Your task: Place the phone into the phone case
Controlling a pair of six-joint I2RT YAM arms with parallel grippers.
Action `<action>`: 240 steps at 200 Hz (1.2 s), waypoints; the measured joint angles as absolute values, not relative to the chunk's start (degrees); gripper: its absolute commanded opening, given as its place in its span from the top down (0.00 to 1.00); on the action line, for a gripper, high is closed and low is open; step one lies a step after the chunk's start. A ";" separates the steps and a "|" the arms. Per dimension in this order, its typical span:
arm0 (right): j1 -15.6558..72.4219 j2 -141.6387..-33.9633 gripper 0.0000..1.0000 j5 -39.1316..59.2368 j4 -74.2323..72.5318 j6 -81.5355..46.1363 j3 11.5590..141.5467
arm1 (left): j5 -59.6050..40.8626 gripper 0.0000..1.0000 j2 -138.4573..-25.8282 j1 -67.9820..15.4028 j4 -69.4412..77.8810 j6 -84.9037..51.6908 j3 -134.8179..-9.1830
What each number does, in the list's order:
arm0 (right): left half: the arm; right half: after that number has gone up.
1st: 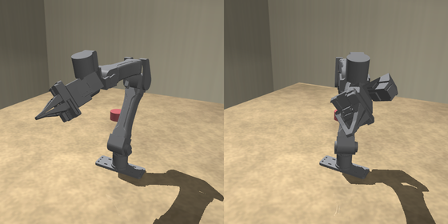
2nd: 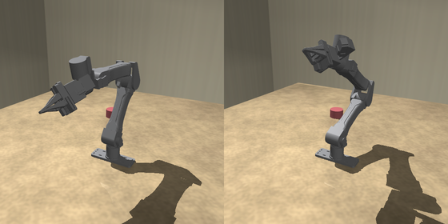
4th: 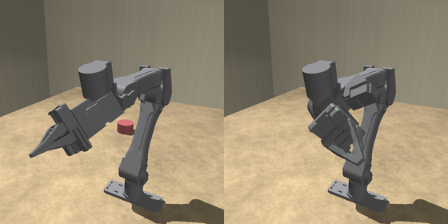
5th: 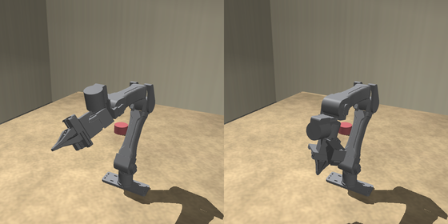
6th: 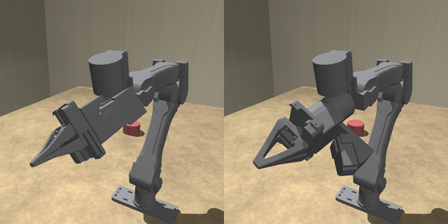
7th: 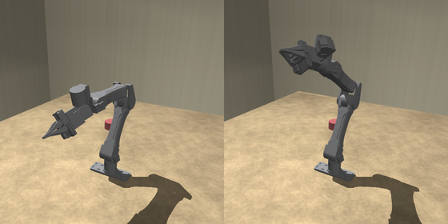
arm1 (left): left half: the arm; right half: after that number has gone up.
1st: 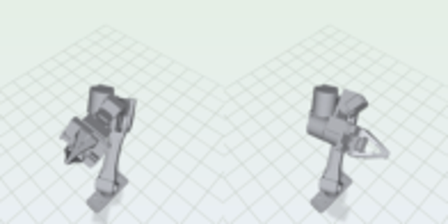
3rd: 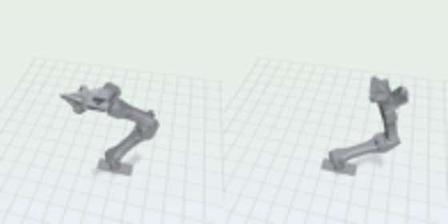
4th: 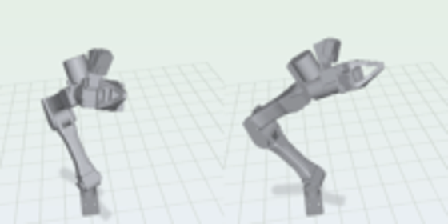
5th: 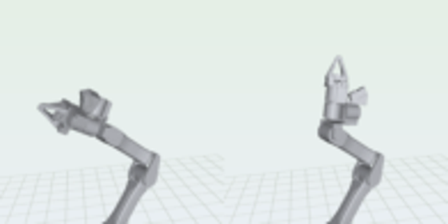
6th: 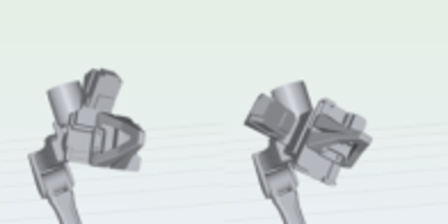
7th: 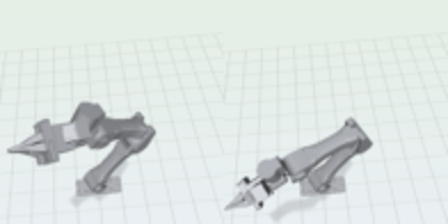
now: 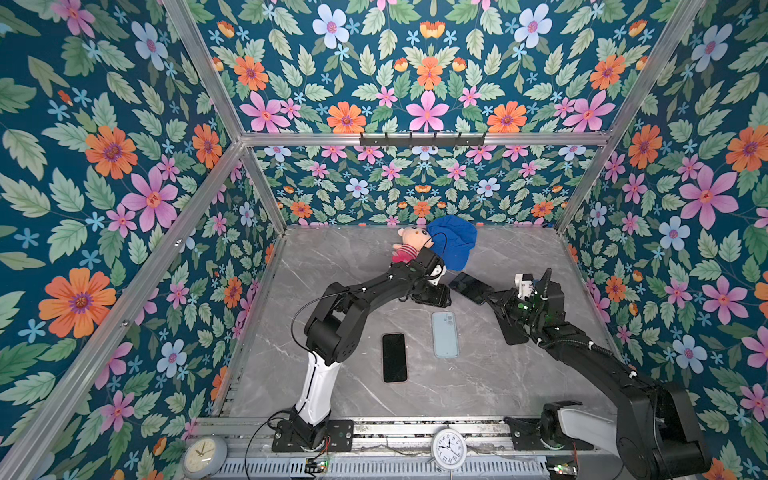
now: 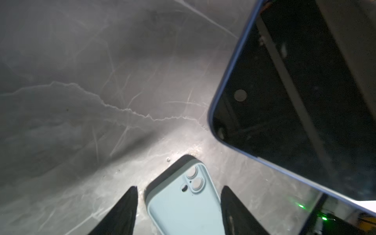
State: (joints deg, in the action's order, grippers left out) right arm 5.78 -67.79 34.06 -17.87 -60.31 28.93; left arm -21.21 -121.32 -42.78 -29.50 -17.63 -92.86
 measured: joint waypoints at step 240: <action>4.45 -70.41 1.00 38.06 -16.32 -57.08 27.79 | -7.18 0.70 -121.54 -45.32 -39.92 -13.21 -89.91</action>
